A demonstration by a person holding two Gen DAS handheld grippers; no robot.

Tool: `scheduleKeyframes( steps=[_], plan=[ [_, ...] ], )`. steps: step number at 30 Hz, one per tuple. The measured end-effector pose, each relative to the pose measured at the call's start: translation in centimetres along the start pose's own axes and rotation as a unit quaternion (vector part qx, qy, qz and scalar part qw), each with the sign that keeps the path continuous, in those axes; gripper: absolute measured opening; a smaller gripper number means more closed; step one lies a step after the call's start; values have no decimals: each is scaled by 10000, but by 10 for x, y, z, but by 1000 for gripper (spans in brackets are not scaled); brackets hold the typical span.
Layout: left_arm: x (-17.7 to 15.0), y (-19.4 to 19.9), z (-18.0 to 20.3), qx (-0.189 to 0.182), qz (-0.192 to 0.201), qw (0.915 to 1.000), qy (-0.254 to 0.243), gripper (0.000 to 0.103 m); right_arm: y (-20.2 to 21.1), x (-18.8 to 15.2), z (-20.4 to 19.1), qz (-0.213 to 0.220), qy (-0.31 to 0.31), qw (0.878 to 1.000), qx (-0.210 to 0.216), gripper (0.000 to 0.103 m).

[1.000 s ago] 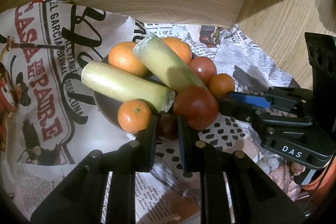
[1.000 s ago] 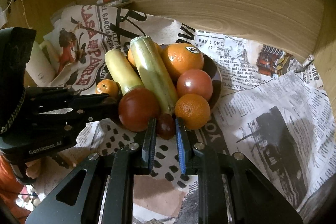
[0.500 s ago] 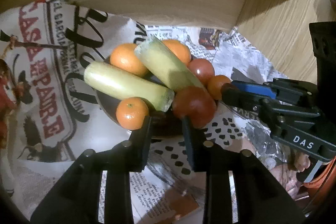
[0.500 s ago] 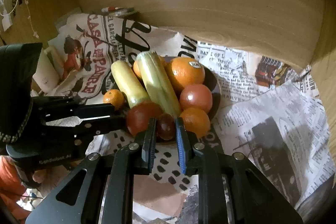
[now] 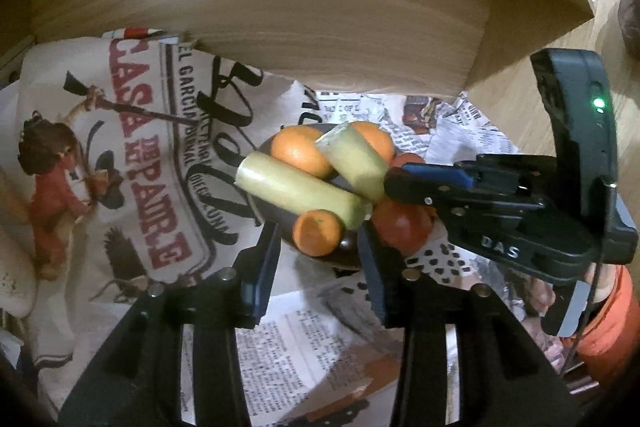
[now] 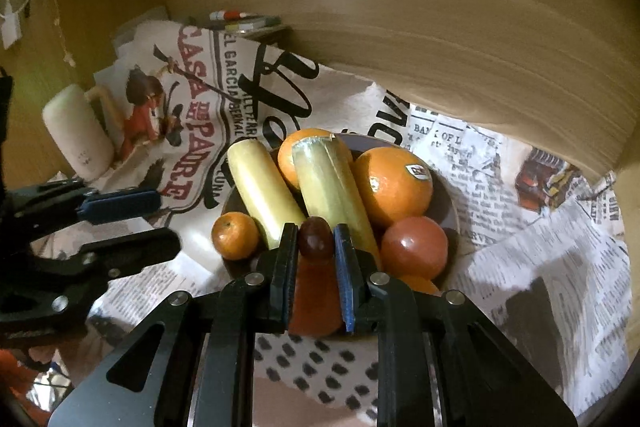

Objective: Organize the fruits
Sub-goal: 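Open both tools and lift them high above the plate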

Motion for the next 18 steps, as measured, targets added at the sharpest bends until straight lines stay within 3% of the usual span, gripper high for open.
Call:
scheduleKeyframes(
  steps=[5, 11, 18],
  plan=[
    [-3, -1, -4, 61, -34, 10000, 2, 40, -6, 1, 1, -111, -80, 9999, 6, 32],
    [2, 12, -5, 144, 157, 9998, 64, 40, 15, 5, 1, 166, -148, 9998, -15, 32],
    [17, 53, 5, 425, 722, 9965, -12, 40, 75, 9, -5, 908, -211, 9956, -3, 32]
  ],
)
Point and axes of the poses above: each gripper's, at about its wrist camera, not at the fingertips, and y roughly against the way its jaws point, z to its right, x to its top, the point moved 1 cm from there along -y, roughly the way its jaws point, and after that the axes turned 11 degrees about -y, right-handed, at the moved point
